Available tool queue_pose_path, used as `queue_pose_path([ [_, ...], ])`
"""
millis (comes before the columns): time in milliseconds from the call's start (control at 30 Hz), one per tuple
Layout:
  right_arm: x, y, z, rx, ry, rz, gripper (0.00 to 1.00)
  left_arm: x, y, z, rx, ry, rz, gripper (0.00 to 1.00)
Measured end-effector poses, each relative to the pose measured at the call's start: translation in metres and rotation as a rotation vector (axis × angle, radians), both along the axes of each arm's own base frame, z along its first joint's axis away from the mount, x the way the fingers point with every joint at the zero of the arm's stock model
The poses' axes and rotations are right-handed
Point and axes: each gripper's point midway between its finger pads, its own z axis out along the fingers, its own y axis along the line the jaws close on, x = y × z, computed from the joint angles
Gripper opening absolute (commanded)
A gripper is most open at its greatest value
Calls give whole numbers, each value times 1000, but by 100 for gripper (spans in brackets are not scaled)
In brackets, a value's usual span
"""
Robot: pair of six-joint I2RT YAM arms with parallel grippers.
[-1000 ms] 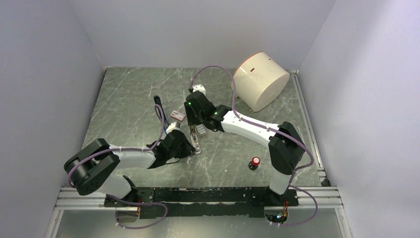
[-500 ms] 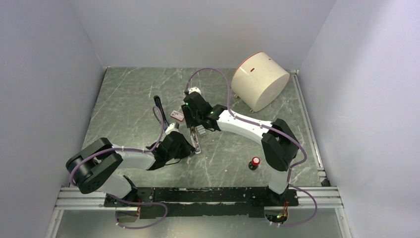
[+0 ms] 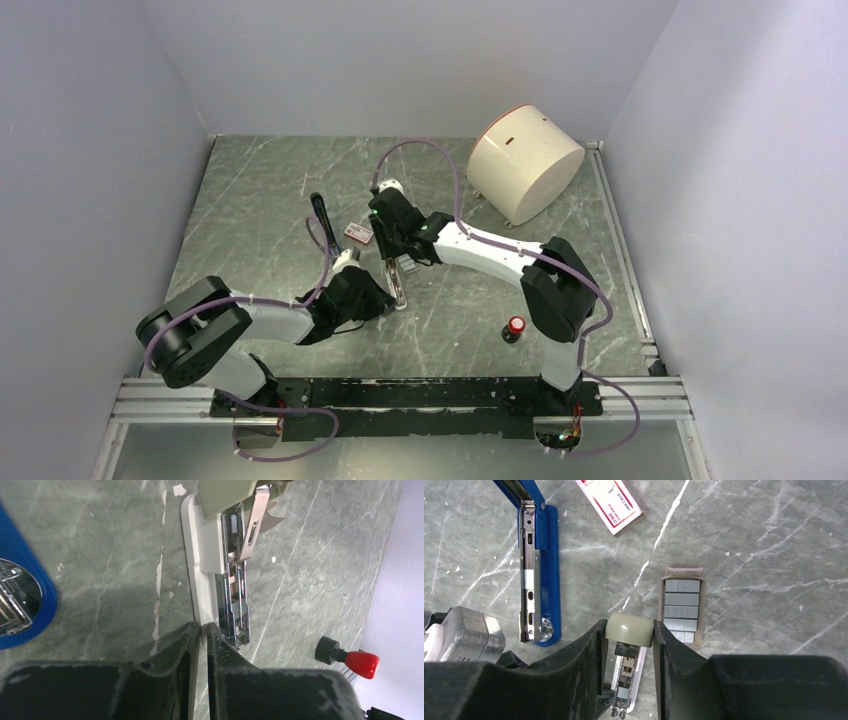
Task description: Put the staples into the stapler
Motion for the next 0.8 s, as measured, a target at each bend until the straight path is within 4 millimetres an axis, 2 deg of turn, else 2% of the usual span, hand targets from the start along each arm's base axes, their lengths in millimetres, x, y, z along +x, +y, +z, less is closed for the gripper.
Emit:
queue_pose_path([
  [133,-5,-10,2,-1,-23,-23,14,1,-2,0,-7,-4,-1,14],
  [333,-28,-26,4,6,-33,-31,12,2,-4,0,-17,-7,-1,13],
  [800,-58,-25,-4,-9,-20,-66,12,2,-7,-4,-26,10,-1,12],
])
